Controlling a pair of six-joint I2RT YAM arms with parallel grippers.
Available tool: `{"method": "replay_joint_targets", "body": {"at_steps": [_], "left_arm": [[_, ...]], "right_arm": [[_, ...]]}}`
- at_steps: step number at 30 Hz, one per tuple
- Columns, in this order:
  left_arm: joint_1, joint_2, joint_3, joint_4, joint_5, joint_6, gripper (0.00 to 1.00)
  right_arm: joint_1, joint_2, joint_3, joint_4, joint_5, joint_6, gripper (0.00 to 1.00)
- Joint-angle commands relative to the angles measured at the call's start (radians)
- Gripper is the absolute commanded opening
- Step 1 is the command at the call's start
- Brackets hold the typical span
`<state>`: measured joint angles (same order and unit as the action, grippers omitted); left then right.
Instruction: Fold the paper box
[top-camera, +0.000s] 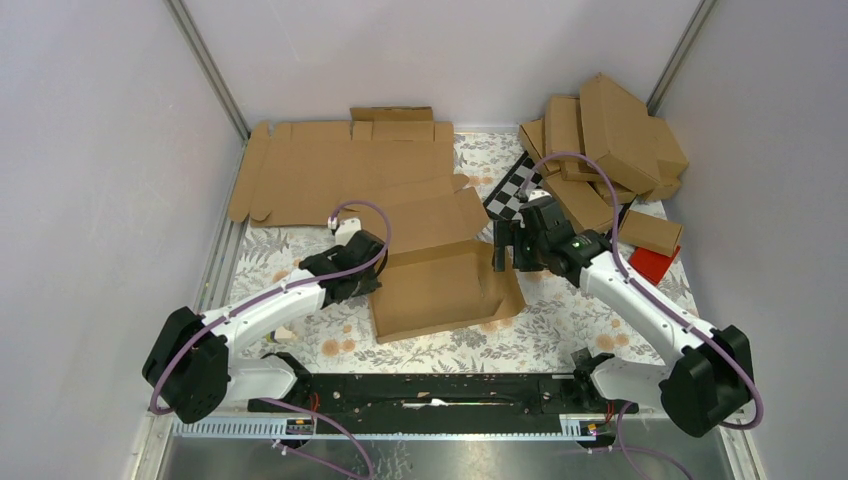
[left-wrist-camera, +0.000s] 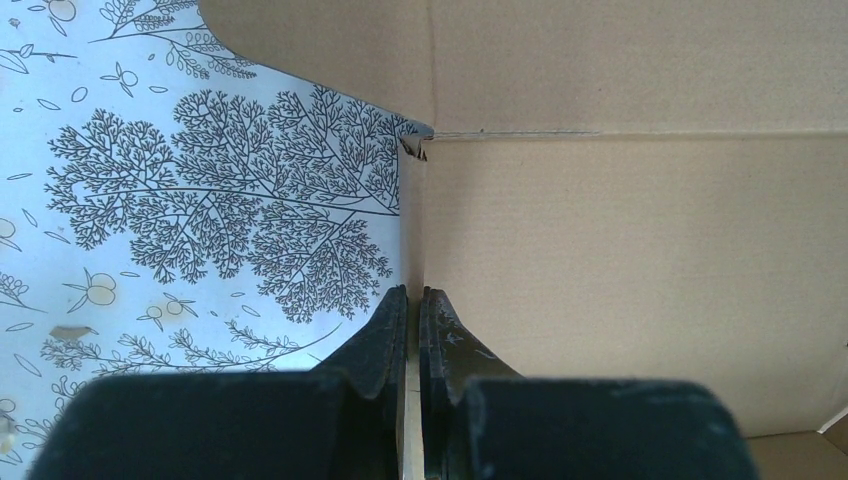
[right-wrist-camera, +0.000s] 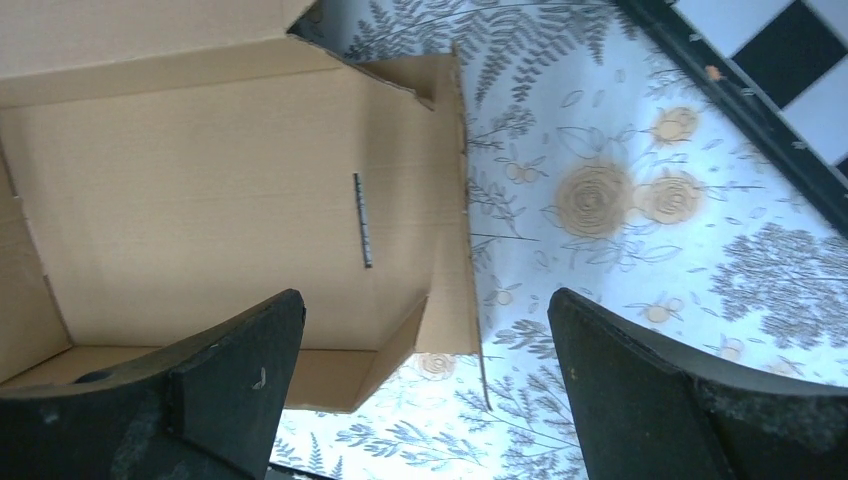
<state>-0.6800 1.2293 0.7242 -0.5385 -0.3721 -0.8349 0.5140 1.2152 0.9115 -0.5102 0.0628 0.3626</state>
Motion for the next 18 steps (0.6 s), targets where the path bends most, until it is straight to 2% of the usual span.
{"method": "replay_joint_targets", "body": {"at_steps": [1,3,7,11,14,18], "left_arm": [[0.002,-0.032,0.061,0.002,-0.025,0.011,0.00],[0.002,-0.038,0.061,0.002,-0.023,0.018,0.00],[0.003,-0.046,0.060,-0.005,-0.023,0.026,0.00],[0.002,-0.049,0.057,-0.009,-0.016,0.023,0.00],[0.002,-0.050,0.054,-0.009,-0.011,0.022,0.00],[0.002,-0.050,0.054,-0.009,-0.013,0.027,0.00]], "right_arm": [[-0.005,-0.067,-0.007,-0.041,0.111,-0.036,1.00],[-0.005,-0.063,-0.012,-0.032,0.110,-0.034,0.98],[-0.005,-0.016,-0.003,-0.012,0.067,-0.017,0.86],[-0.005,0.042,0.007,0.000,0.126,-0.013,0.86],[-0.005,0.075,0.006,0.030,0.145,-0.006,0.82],[-0.005,0.129,0.005,0.059,0.111,0.000,0.70]]}}
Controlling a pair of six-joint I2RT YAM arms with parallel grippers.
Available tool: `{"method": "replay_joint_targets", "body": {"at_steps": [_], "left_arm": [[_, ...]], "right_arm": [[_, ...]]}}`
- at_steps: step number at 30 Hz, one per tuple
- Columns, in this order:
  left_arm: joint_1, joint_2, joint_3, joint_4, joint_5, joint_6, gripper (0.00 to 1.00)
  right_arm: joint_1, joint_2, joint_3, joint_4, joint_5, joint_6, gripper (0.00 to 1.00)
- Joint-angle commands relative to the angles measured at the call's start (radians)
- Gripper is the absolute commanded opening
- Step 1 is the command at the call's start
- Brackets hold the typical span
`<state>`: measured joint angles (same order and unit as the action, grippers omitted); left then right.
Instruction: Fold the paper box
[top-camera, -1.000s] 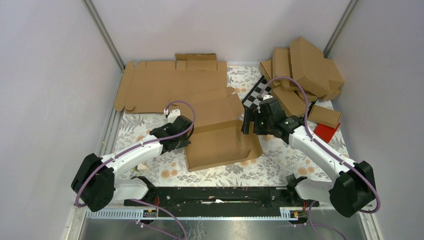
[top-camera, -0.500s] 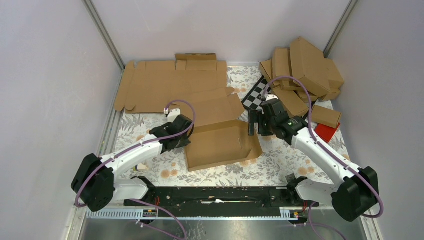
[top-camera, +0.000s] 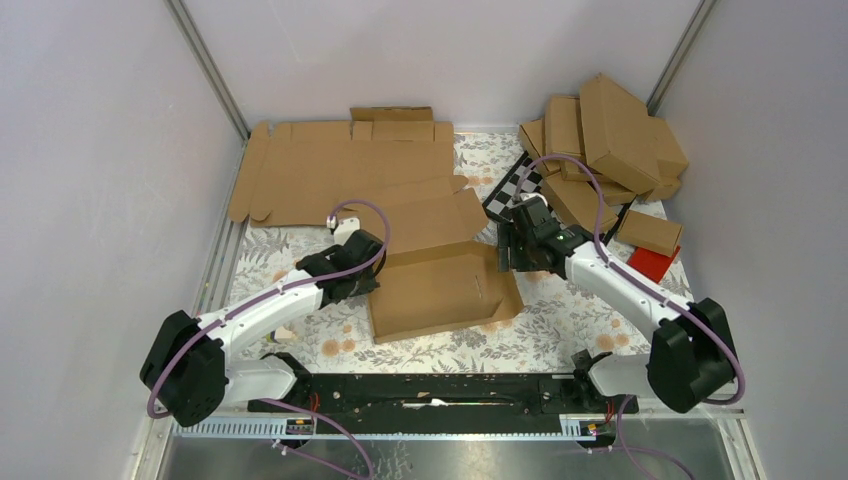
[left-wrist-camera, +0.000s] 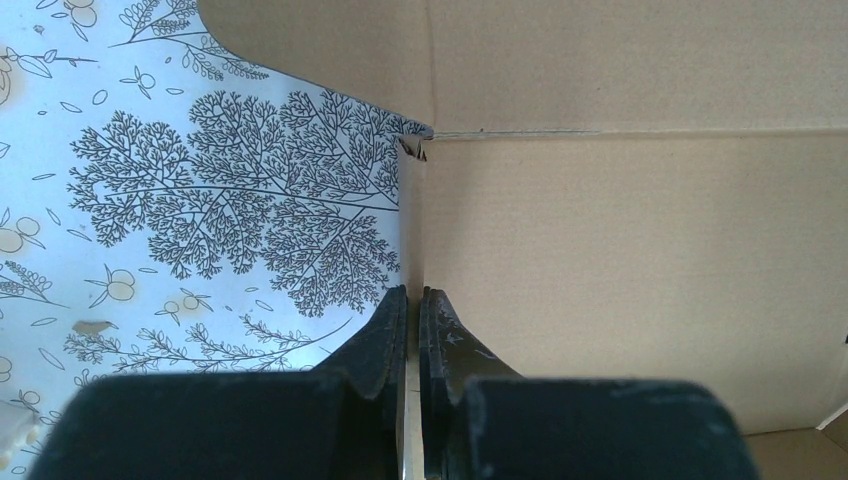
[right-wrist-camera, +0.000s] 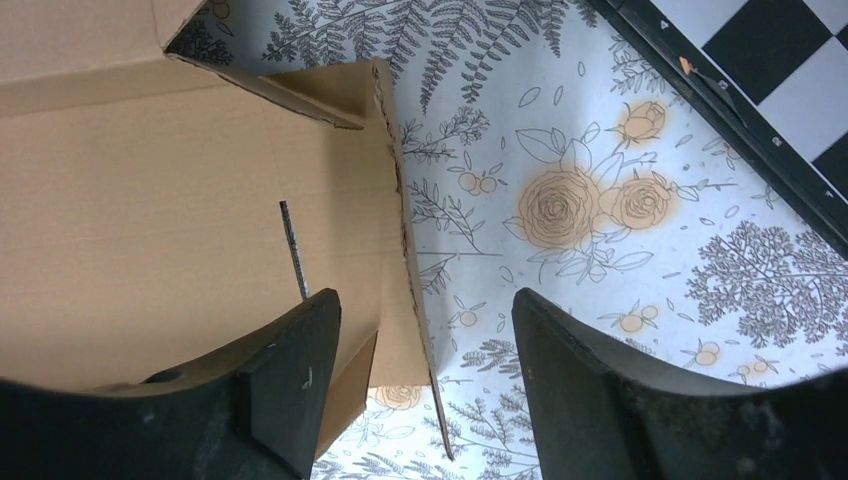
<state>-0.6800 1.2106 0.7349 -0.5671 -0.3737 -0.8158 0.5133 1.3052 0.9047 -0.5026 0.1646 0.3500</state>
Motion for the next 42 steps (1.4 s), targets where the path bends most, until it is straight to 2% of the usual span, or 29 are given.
{"method": "replay_joint_targets", "body": {"at_steps": [1,4,5,8,9,15,18,29,42], "left_arm": [[0.002,-0.030,0.045,0.019,-0.011,0.010,0.00],[0.002,-0.027,0.053,0.019,-0.013,0.017,0.00],[0.003,-0.028,0.055,0.019,-0.012,0.019,0.00],[0.002,-0.023,0.060,0.019,-0.014,0.022,0.00],[0.002,-0.021,0.062,0.019,-0.012,0.023,0.00],[0.002,-0.001,0.072,0.022,-0.003,0.021,0.00],[0.002,0.006,0.071,0.027,0.000,0.021,0.00],[0.000,0.011,0.063,0.049,0.029,0.011,0.00],[0.000,0.011,0.031,0.106,0.060,-0.019,0.00]], "right_arm": [[-0.003,0.055,0.010,0.058,0.005,0.013,0.66],[-0.003,0.091,0.001,0.092,-0.014,0.019,0.50],[-0.003,0.100,-0.003,0.103,-0.029,0.021,0.42],[0.001,0.126,0.009,0.107,-0.079,0.026,0.08],[0.004,0.124,0.012,0.104,-0.086,0.028,0.00],[0.051,0.039,0.027,0.095,-0.148,0.051,0.00],[0.107,0.033,0.051,0.063,-0.131,0.063,0.00],[0.224,0.121,0.126,0.047,-0.101,0.089,0.00],[0.239,0.205,0.123,0.090,-0.161,0.105,0.02]]}}
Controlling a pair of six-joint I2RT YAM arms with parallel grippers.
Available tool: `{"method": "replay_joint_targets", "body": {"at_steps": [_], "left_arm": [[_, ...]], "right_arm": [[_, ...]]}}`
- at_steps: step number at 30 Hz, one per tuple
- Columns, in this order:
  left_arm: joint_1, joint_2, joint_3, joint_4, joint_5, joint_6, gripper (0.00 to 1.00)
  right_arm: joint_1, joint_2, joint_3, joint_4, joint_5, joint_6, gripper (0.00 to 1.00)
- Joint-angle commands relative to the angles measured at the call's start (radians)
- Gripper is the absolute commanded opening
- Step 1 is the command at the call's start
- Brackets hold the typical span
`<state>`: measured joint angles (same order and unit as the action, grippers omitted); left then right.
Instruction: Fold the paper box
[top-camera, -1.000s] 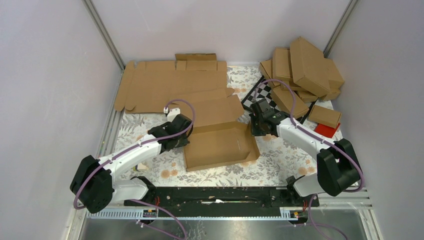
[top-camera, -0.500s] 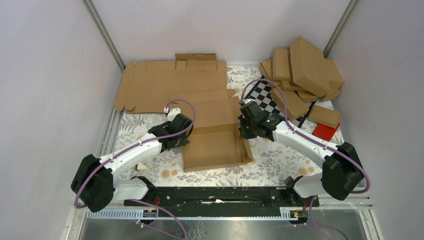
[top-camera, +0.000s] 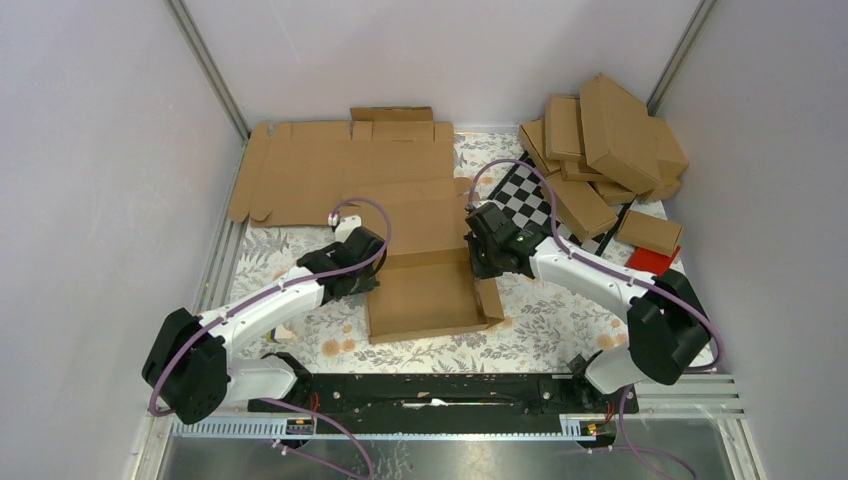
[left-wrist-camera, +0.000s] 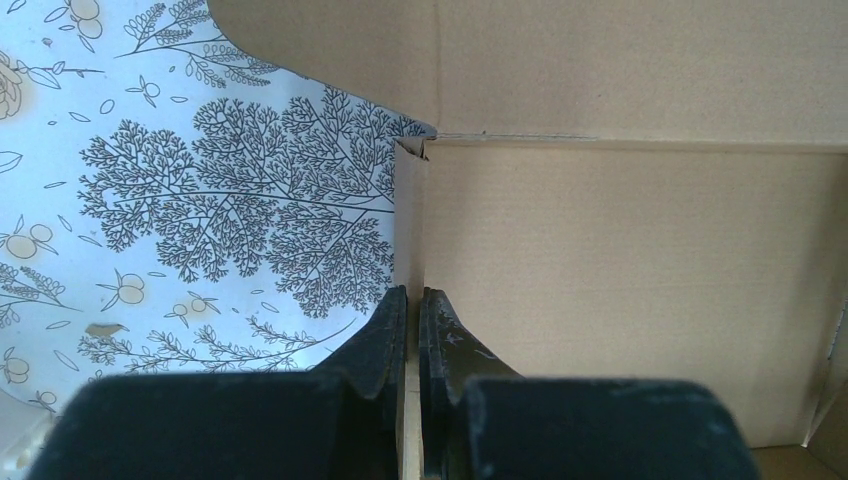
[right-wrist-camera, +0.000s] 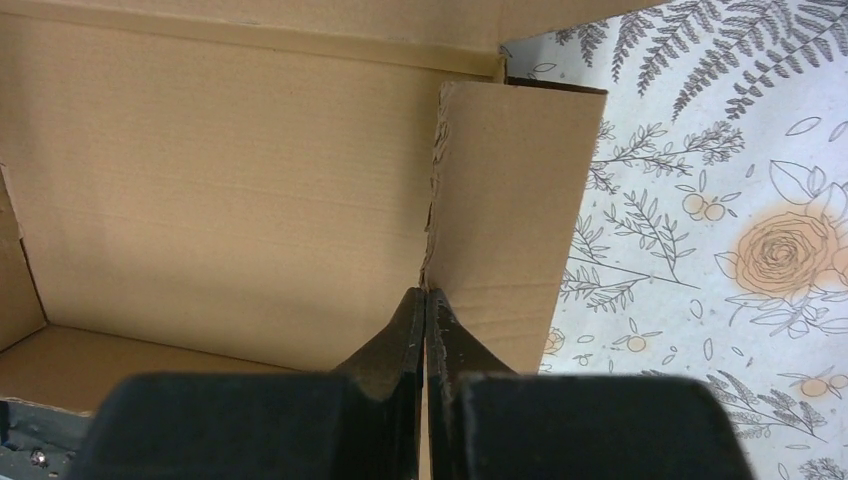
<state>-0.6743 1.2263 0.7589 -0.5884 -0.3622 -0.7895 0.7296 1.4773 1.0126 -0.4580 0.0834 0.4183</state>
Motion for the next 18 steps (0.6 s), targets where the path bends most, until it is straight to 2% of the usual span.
{"method": "replay_joint_targets", "body": {"at_steps": [1,10,16,18], "left_arm": [[-0.005,-0.002,0.007,0.129,0.050,-0.046,0.00],[-0.004,0.004,-0.003,0.143,0.057,-0.050,0.00],[-0.004,0.002,-0.014,0.148,0.058,-0.057,0.00],[-0.005,0.000,-0.016,0.148,0.056,-0.057,0.00]], "right_arm": [[0.023,0.041,0.011,0.054,-0.080,0.039,0.02],[0.026,0.123,0.027,0.107,-0.080,0.046,0.04],[0.027,0.155,0.016,0.112,-0.094,0.039,0.36],[0.028,0.141,-0.003,0.112,-0.089,0.034,0.43]]}}
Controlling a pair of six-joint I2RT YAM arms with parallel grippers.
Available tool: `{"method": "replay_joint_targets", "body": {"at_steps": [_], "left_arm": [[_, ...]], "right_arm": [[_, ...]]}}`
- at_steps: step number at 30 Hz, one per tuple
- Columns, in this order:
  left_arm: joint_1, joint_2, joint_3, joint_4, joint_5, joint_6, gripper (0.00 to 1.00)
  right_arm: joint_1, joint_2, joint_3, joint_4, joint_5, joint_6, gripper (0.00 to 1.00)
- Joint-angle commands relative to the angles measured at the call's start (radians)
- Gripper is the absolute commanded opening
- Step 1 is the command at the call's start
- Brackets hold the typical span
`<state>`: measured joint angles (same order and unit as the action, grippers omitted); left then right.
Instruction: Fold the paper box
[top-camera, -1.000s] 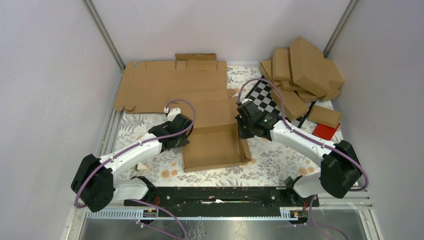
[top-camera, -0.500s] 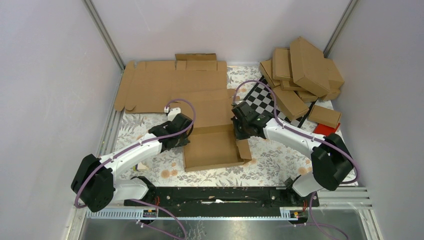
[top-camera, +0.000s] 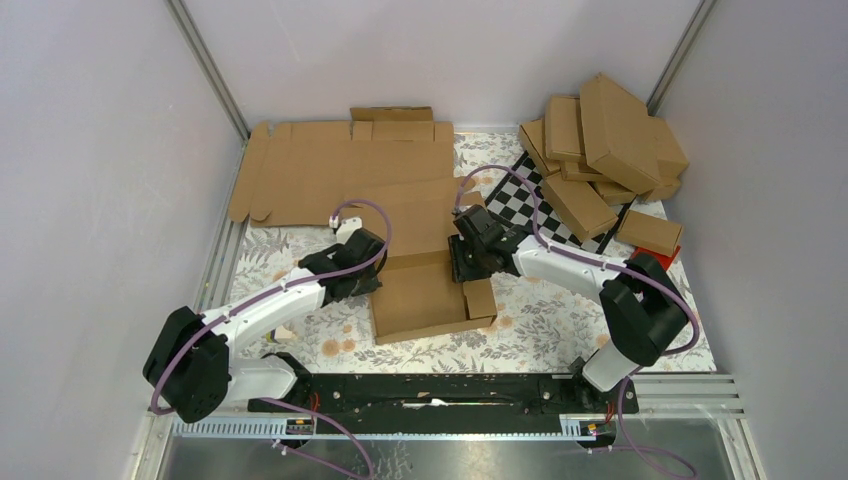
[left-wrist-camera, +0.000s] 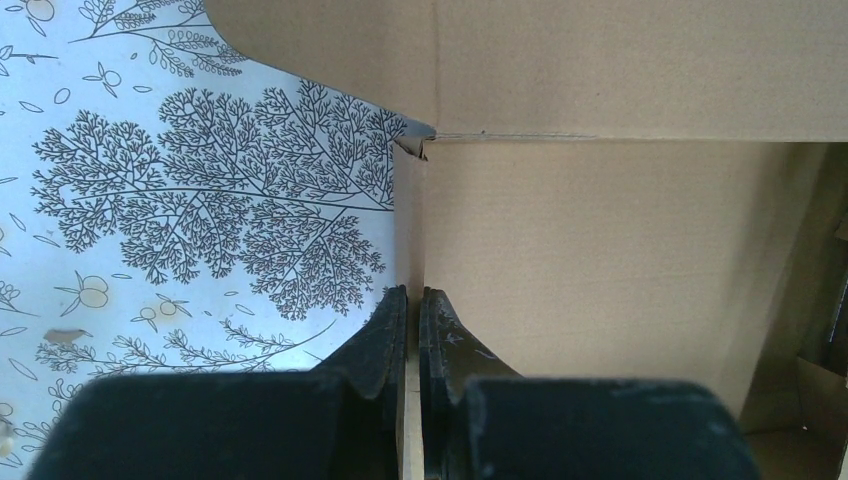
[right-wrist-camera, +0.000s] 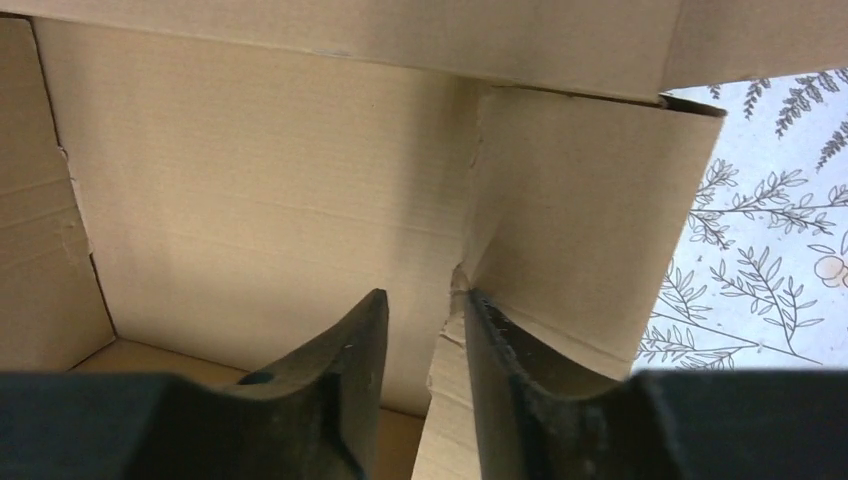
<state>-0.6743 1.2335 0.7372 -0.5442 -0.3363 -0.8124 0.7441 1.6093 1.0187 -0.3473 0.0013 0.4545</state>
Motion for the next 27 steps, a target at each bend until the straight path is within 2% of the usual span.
{"method": "replay_joint_targets", "body": {"at_steps": [1,5,14,27], "left_arm": [[-0.005,-0.008,0.004,0.104,0.030,-0.034,0.00],[-0.005,-0.010,0.002,0.104,0.026,-0.033,0.00],[-0.004,-0.024,-0.008,0.104,0.019,-0.036,0.00],[-0.005,-0.042,-0.020,0.099,0.011,-0.034,0.00]], "right_arm": [[0.013,0.001,-0.014,0.002,-0.006,-0.005,0.46],[0.013,-0.008,-0.044,0.002,0.013,0.000,0.50],[0.012,0.028,-0.112,0.036,-0.033,0.022,0.49],[0.012,0.114,-0.142,0.036,0.058,0.027,0.50]]}}
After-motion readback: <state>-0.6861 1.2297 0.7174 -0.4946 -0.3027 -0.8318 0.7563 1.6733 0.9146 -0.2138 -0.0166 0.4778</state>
